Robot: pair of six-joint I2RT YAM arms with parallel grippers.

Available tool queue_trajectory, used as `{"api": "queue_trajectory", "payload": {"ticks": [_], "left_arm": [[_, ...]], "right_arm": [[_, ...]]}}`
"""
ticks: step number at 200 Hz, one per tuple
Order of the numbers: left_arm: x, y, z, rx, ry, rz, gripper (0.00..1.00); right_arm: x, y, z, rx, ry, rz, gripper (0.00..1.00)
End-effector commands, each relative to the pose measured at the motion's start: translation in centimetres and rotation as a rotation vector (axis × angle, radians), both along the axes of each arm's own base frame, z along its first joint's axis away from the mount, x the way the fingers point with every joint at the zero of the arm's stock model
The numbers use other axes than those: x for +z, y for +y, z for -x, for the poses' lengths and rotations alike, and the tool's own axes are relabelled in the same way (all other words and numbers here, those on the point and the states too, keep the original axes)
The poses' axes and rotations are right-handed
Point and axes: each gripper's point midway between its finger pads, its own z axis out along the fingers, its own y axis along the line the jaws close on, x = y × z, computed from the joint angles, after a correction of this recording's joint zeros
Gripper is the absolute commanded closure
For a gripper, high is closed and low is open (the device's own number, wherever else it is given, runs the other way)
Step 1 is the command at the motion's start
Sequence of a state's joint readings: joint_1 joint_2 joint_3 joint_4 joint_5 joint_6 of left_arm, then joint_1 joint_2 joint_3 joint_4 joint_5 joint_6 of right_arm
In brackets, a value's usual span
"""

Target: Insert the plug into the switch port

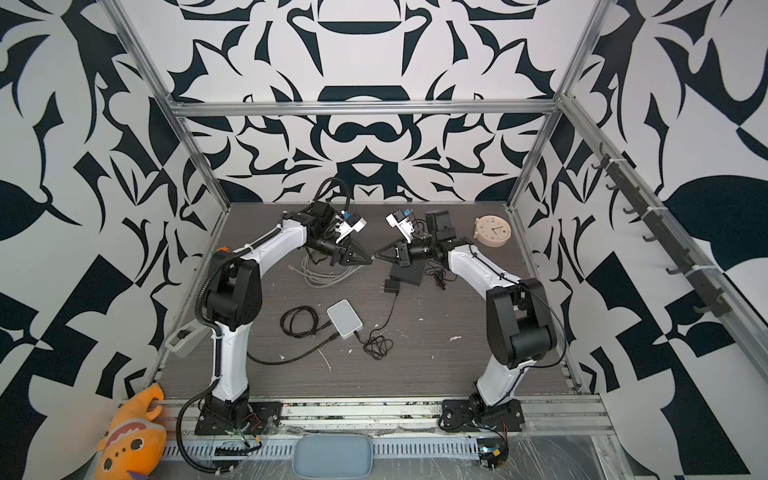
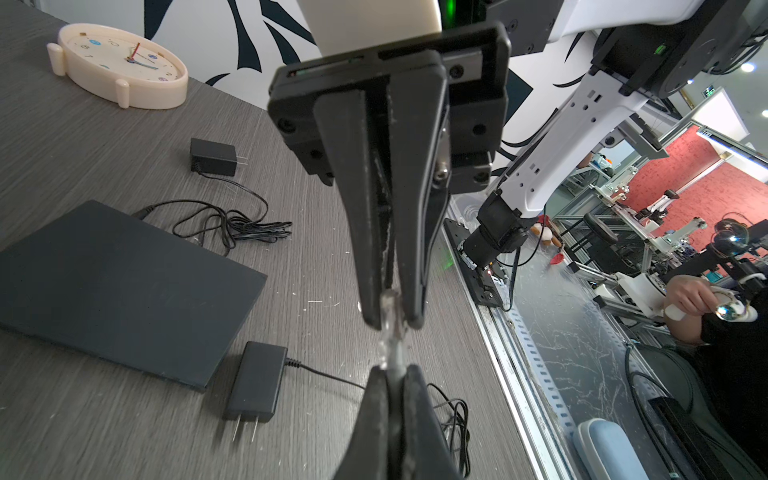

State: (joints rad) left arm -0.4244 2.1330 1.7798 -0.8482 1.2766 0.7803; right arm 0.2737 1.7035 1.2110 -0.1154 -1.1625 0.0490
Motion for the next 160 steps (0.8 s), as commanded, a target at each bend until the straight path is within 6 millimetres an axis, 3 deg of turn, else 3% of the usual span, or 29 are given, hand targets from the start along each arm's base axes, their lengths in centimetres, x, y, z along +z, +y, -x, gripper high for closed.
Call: {"api": "queue_trajectory", "payload": {"ticks": [1,37,63,86,119,160], "left_arm": [[1.3,0.3,0.3,0.009,-0.003,0.010,1.00],[0.0,0.4,-1.3,0.102,-0.065,-0.044,0.74],[-0.7,0.6,-3.0,0.210,-0.151,-0.091,0.65],[-1.1,0.6,-4.1,0.290,-0.235,-0.114,0.63],[-1.5,0.0,-4.0,0.318,-0.355,-0.139,0.62],[-3.2,-0.8,-4.0,0.324,-0.424,-0.201,0.61]], "right_arm": [[1.5,0.4,0.0,0.022,-0.013,-0.023,0.94],[0.5,0.2,-0.8,-0.045,0.082,0.001,0.95],[-0.5,-0.2,-2.6,-0.167,0.225,0.000,0.95],[-2.2,-0.6,-3.9,-0.287,0.397,-0.021,0.95],[-4.5,-1.2,-4.6,-0.430,0.603,-0.050,0.93],[-5.1,-1.5,-5.0,-0.496,0.707,-0.111,0.94]]}}
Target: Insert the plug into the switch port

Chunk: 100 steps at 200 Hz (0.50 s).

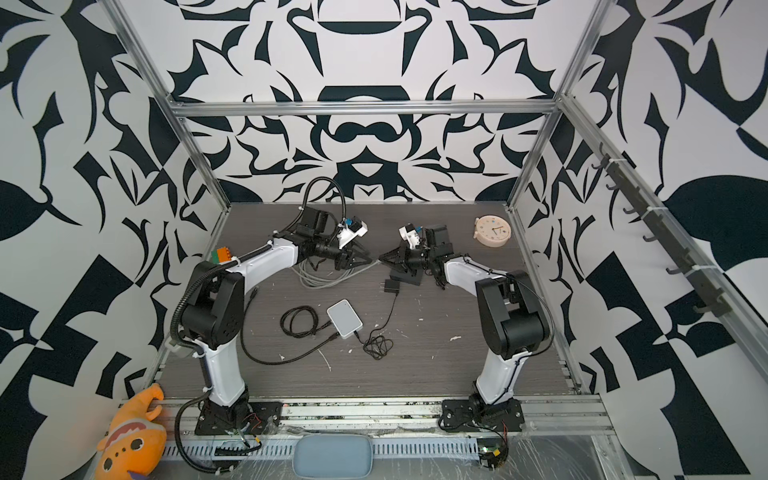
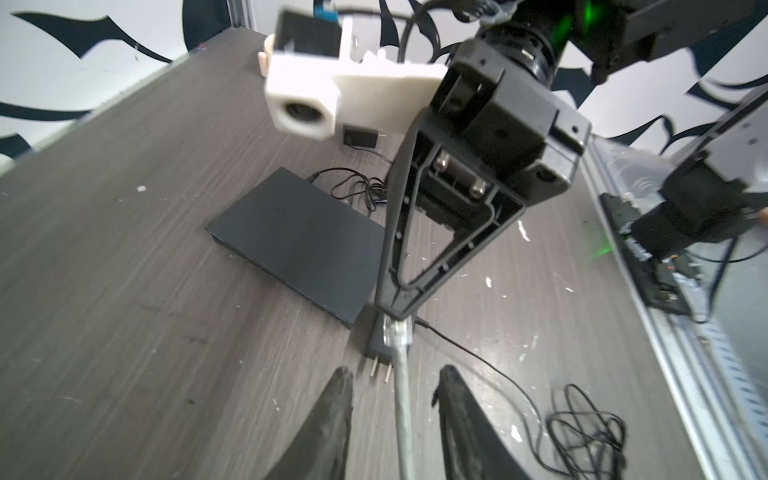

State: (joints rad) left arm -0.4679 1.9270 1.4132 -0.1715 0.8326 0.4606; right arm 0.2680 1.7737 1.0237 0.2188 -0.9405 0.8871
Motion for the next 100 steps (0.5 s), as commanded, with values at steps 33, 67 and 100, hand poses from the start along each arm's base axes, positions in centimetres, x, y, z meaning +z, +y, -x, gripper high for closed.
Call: {"api": "queue_trajectory", "payload": {"ticks": [33,67,100], "left_arm": [[-1.0,-1.2,0.1,-0.009,-0.114,-0.066,0.60],[-1.7,-1.3,0.4,-0.026,-0.102,-0.076,0.62],[-2.4,-1.0,0.3,-0.023,-0.093,-0.108,0.66]], "right_arm": [[1.9,-0.3,-1.7,-0.123,0.053,-0.083,0.94],[1.3,-0.3,-1.9,-0.134,0.076,-0.078,0.94],[1.0,-0.4,-2.0,-0.138,0.079,-0.074,0.95]]}}
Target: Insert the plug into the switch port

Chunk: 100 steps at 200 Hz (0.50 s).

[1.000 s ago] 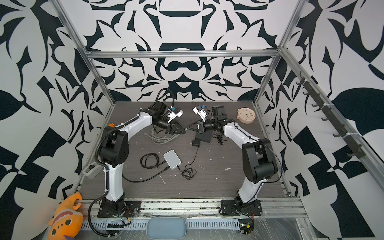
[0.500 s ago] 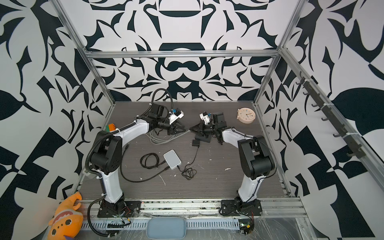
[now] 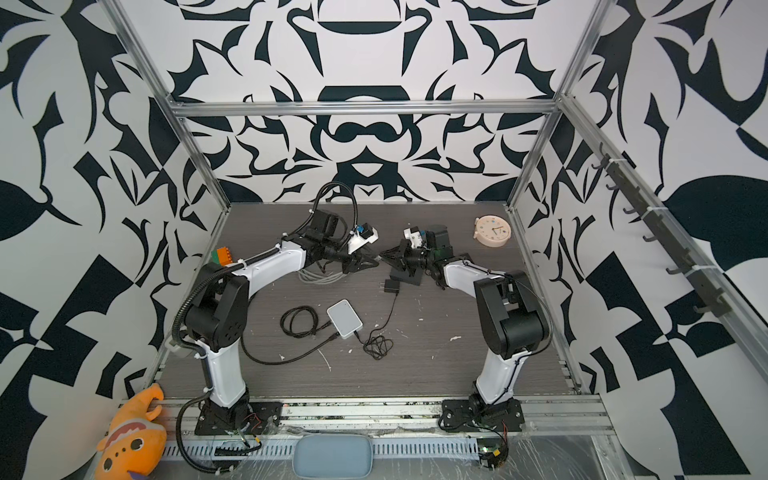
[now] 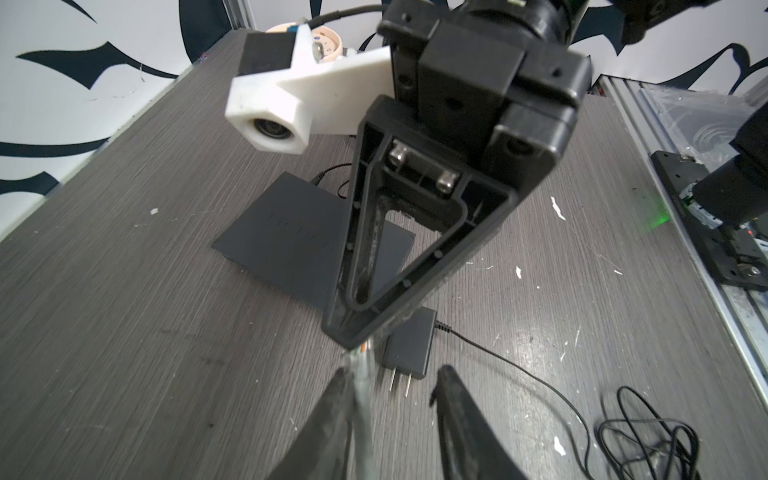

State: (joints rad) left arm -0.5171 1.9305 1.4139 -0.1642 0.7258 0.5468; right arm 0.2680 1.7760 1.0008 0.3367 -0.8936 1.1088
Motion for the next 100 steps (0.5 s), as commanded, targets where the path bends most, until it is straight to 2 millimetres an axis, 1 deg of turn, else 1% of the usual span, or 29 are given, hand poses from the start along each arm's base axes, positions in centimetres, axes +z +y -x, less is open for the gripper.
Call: {"api": "queue_trajectory", "payload": {"ticks": [1,31,44,84,100], "left_arm": [[-1.4,0.3,0.1,-0.008,0.023,-0.042,0.66],[-1.9,1.2,-0.5,0.018,0.026,-0.045,0.65],[-1.7,1.5,-0.9,0.026,0.027,-0.035,0.65],[-1.1,1.0,-1.0,0.007,0.050,-0.002,0.69],[-1.4,0.8,-1.2,0.005,0.059,-0.006,0.69]], "right_arm": [[0.5,-0.2,-0.7,-0.026,-0.024,-0.010,0.95],[0.5,-0.2,-0.8,-0.023,-0.029,-0.005,0.95],[0.5,-0.1,-0.7,-0.019,-0.030,-0.006,0.96],[0.7,-0.2,-0.7,-0.021,-0.038,-0.005,0.97],[0.7,-0.2,-0.6,-0.023,-0.039,-0.005,0.97]]}}
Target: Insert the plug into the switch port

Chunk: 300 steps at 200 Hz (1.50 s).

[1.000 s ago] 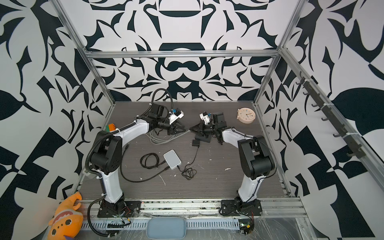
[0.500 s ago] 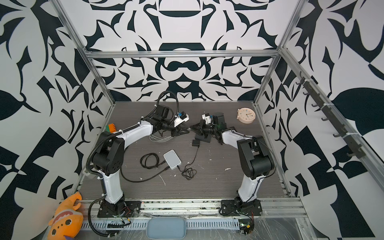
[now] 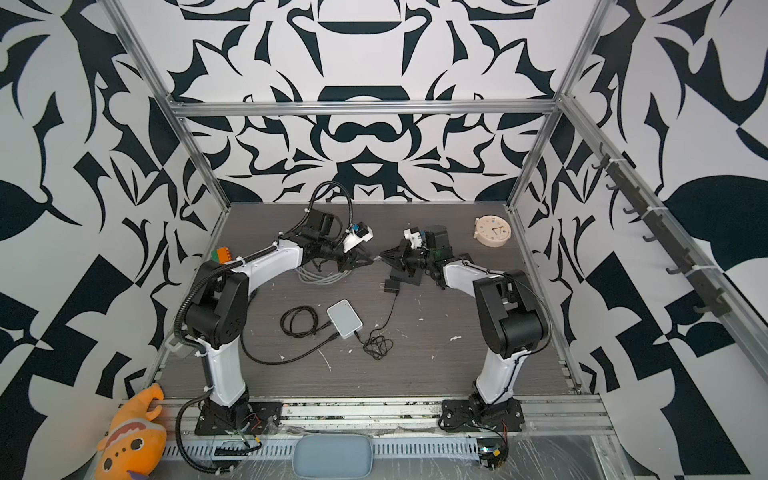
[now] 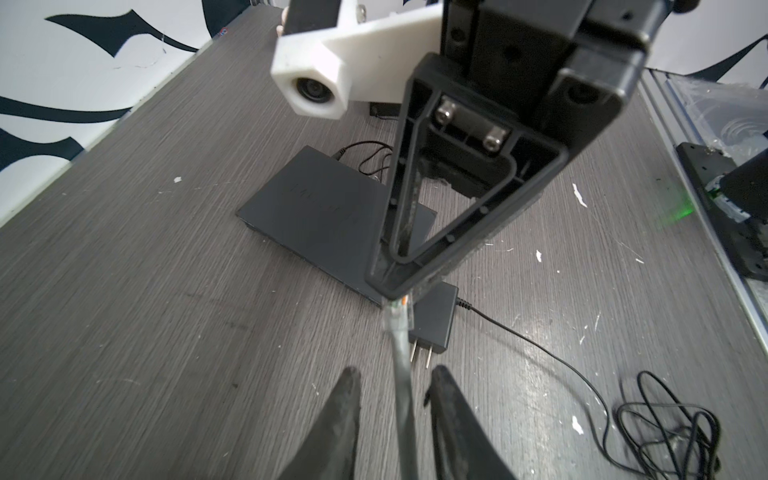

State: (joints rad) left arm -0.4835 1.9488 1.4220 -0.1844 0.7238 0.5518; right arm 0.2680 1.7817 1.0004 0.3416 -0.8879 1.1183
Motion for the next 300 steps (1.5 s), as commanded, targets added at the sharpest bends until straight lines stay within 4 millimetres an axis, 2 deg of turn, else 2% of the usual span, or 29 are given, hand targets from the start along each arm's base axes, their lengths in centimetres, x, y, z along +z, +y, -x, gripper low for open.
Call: {"api": "queue_trajectory", "payload": {"ticks": [1,43,97,134,155,189,229,249,273,292,300], "left_arm": [[-0.5,-0.5,0.0,-0.028,0.039,0.011,0.69],[-0.6,-1.0,0.2,-0.047,0.056,0.027,0.70],[-0.2,-1.3,0.0,-0.051,0.060,0.046,0.79],[-0.2,-1.6,0.1,-0.057,0.064,0.051,0.79],[-0.3,-1.6,0.1,-0.054,0.066,0.049,0.85],[-0.5,-1.7,0.0,-0.053,0.070,0.049,0.85],[-0.3,-1.8,0.0,-0.057,0.067,0.060,1.00],[-0.3,-1.8,-0.1,-0.058,0.068,0.065,1.00],[-0.6,-1.4,-0.4,-0.049,0.077,0.056,1.00],[-1.7,-0.6,-0.9,-0.032,0.099,0.024,1.00],[-2.2,-0.2,-1.0,-0.034,0.098,-0.006,1.00]], "right_arm": [[1.0,-0.2,-0.5,-0.015,-0.049,-0.005,0.97],[0.8,-0.2,-0.3,-0.013,-0.045,-0.005,0.97],[1.0,-0.2,-0.4,-0.013,-0.050,-0.013,0.97],[1.0,-0.2,-0.3,-0.013,-0.049,-0.015,0.98],[1.0,-0.2,-0.3,-0.013,-0.047,-0.015,0.98],[1.2,-0.1,-0.3,-0.012,-0.051,-0.019,0.98],[1.3,0.1,-0.1,-0.006,-0.053,-0.022,0.98],[1.2,0.1,0.0,-0.005,-0.050,-0.021,0.98],[0.9,-0.4,0.0,-0.005,-0.053,-0.012,0.87],[0.6,-2.1,-0.3,-0.031,-0.065,0.032,0.73],[0.5,-3.2,-0.5,-0.047,-0.068,0.066,0.70]]}}
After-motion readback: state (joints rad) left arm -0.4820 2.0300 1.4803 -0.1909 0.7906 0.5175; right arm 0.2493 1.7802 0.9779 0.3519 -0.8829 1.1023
